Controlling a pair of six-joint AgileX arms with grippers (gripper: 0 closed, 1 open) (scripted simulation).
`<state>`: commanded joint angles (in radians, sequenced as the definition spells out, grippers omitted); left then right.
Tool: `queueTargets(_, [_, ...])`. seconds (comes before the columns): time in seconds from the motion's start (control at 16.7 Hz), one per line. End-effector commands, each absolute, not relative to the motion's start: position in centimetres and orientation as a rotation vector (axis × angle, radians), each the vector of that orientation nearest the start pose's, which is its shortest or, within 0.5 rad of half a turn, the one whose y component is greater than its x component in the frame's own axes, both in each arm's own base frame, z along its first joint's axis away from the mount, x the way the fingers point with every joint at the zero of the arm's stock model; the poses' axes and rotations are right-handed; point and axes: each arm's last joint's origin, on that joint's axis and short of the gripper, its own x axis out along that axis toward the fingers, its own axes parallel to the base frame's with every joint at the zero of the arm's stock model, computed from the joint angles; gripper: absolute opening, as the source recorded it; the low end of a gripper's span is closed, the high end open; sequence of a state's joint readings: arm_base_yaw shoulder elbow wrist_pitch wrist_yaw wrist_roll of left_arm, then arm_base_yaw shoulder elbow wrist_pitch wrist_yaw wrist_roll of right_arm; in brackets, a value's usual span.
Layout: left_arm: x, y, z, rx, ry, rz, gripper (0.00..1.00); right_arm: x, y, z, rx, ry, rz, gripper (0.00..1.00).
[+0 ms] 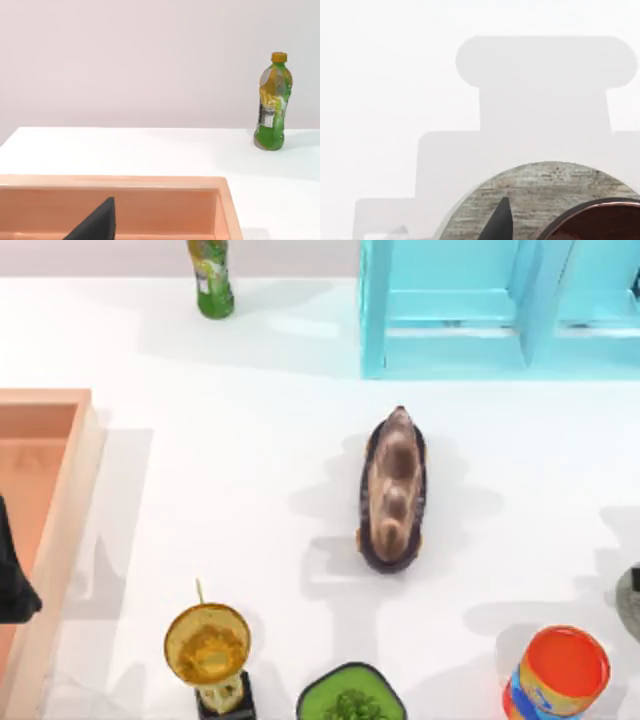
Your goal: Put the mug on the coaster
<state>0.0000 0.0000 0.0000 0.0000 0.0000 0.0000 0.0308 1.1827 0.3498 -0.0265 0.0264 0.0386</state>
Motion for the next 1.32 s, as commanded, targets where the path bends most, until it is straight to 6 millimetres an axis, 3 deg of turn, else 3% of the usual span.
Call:
queueTargets(0.24, [10.57,-0.12,16.00,0.000,0.000,0.000,1.00,19.93,0.46,12.63,0.008,0.861,-0.011,0.00])
queueTargets(1.02, [10.57,-0.12,16.00,0.000,0.000,0.000,1.00,19.93,0.46,12.63,0.008,0.861,-0.011,0.98])
queueTargets(1.32, [10.57,-0.12,16.00,0.000,0.000,0.000,1.00,19.93,0.46,12.63,0.008,0.861,-0.011,1.00])
